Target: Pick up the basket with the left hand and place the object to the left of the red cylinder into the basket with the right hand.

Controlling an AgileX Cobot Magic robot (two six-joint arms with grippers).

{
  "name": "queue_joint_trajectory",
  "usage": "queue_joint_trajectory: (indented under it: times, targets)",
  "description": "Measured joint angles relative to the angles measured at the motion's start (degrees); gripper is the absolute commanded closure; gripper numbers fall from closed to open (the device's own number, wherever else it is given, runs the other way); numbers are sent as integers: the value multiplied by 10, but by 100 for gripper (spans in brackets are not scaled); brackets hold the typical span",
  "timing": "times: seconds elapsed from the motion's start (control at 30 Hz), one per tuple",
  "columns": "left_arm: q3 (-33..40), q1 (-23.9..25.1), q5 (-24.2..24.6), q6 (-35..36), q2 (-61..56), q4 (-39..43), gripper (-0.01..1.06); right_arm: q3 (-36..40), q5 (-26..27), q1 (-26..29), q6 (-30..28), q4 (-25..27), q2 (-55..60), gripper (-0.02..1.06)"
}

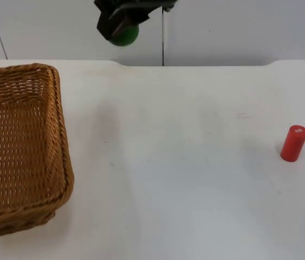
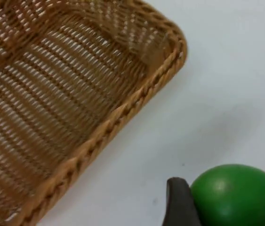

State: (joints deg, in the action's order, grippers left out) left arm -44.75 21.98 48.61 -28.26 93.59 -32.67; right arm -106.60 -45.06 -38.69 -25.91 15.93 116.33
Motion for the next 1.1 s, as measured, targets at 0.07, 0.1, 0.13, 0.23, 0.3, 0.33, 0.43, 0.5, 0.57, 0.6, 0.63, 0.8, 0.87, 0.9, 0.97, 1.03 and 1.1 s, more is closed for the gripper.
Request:
queue_joint_trajectory:
  times: [0.07,0.1,0.13,0.23,0.3,0.33,0.43,0.5,0.57,0.6,0.63,0.8,0.87,0.9,0.97,1.03,1.1]
  targets:
    - [0,0,0,0,0,0,105,0,-2,-5,0,21,0,105]
    - [0,0,0,0,0,-1,105,0,-1,-8,0,24,0,105]
    - [0,0,0,0,0,-1,105,0,-1,-8,0,24,0,105]
    - [0,0,0,-5,0,-7,105,0,3,-37,-14,27,1,105]
    - [0,0,0,-6,0,-8,105,0,4,-49,-21,29,4,105]
    - [0,0,0,-8,0,-10,105,0,8,-61,-24,30,8,105]
    - [0,0,0,-10,0,-10,105,0,20,-91,-33,35,33,105]
    - [0,0,0,-11,0,-13,105,0,30,-103,-40,36,54,102]
    - [0,0,0,-11,0,-12,105,0,34,-108,-41,36,65,97]
    - [0,0,0,-11,0,-13,105,0,39,-111,-43,38,75,91]
    - [0,0,0,-11,0,-13,105,0,45,-113,-44,39,83,84]
    - [0,0,0,-12,0,-17,105,0,59,-114,-46,39,101,43]
    - [0,0,0,-12,0,-20,105,0,62,-114,-46,39,103,30]
    - [0,0,0,-13,0,-20,105,0,68,-114,-46,39,103,23]
    - [0,0,0,-13,0,-22,105,0,78,-114,-46,39,103,17]
    - [0,0,0,-13,0,-22,105,0,80,-114,-46,39,103,16]
    - [0,0,0,-14,0,-22,105,0,80,-114,-46,39,103,16]
